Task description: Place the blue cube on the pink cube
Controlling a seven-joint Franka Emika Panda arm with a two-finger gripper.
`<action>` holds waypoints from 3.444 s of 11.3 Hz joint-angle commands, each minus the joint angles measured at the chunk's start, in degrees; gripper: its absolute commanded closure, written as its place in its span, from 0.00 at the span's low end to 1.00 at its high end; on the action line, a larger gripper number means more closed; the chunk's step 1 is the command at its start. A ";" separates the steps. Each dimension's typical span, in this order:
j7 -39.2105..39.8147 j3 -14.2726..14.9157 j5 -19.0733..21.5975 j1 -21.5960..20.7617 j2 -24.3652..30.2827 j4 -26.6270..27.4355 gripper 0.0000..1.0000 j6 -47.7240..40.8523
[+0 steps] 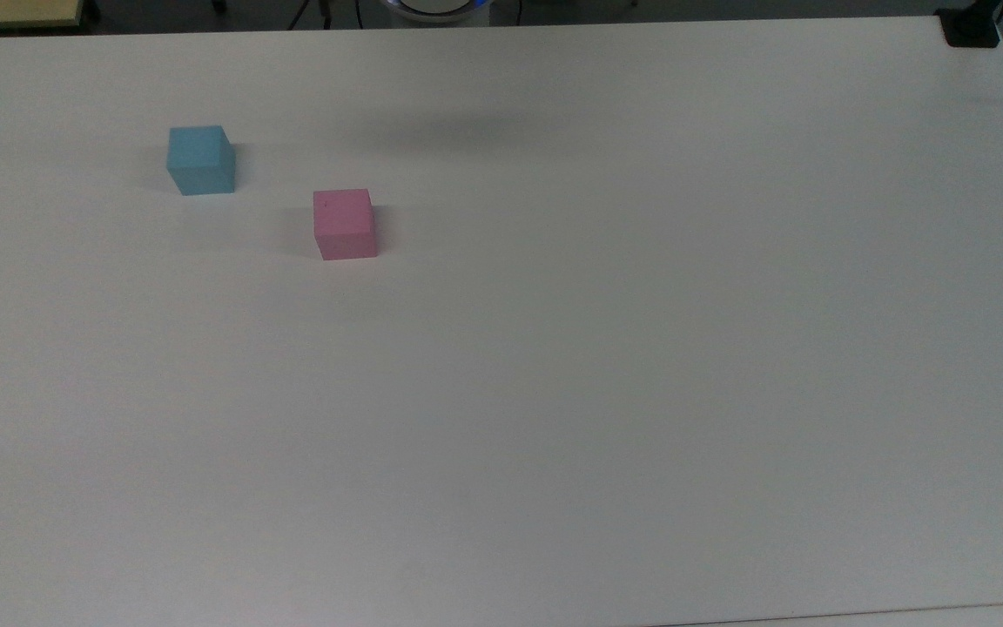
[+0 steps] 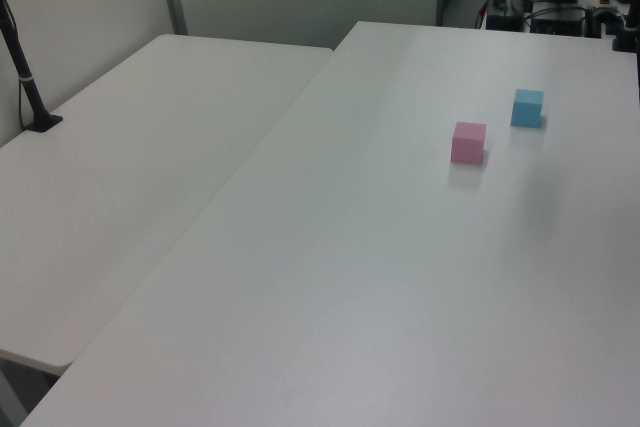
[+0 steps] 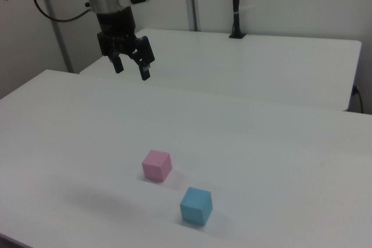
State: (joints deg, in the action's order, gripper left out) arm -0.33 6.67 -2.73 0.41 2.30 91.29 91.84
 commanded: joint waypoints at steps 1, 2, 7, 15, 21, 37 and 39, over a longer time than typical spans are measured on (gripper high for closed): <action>0.07 -0.17 0.89 0.03 0.51 0.03 0.00 -1.05; 0.06 -0.17 0.89 0.03 0.51 0.03 0.00 -1.05; 0.06 -0.17 0.89 0.03 0.51 0.03 0.00 -1.14; 6.54 -0.17 0.18 0.56 0.42 0.11 0.00 -1.40; 22.65 0.45 -4.20 4.42 -0.54 5.54 0.01 -0.89; 29.86 11.35 -3.60 6.54 -7.83 32.55 0.00 37.43; 29.77 11.35 -3.60 6.27 -9.06 32.55 0.00 37.97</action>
State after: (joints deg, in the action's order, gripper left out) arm 28.78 17.83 -6.51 7.27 -5.95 123.29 128.12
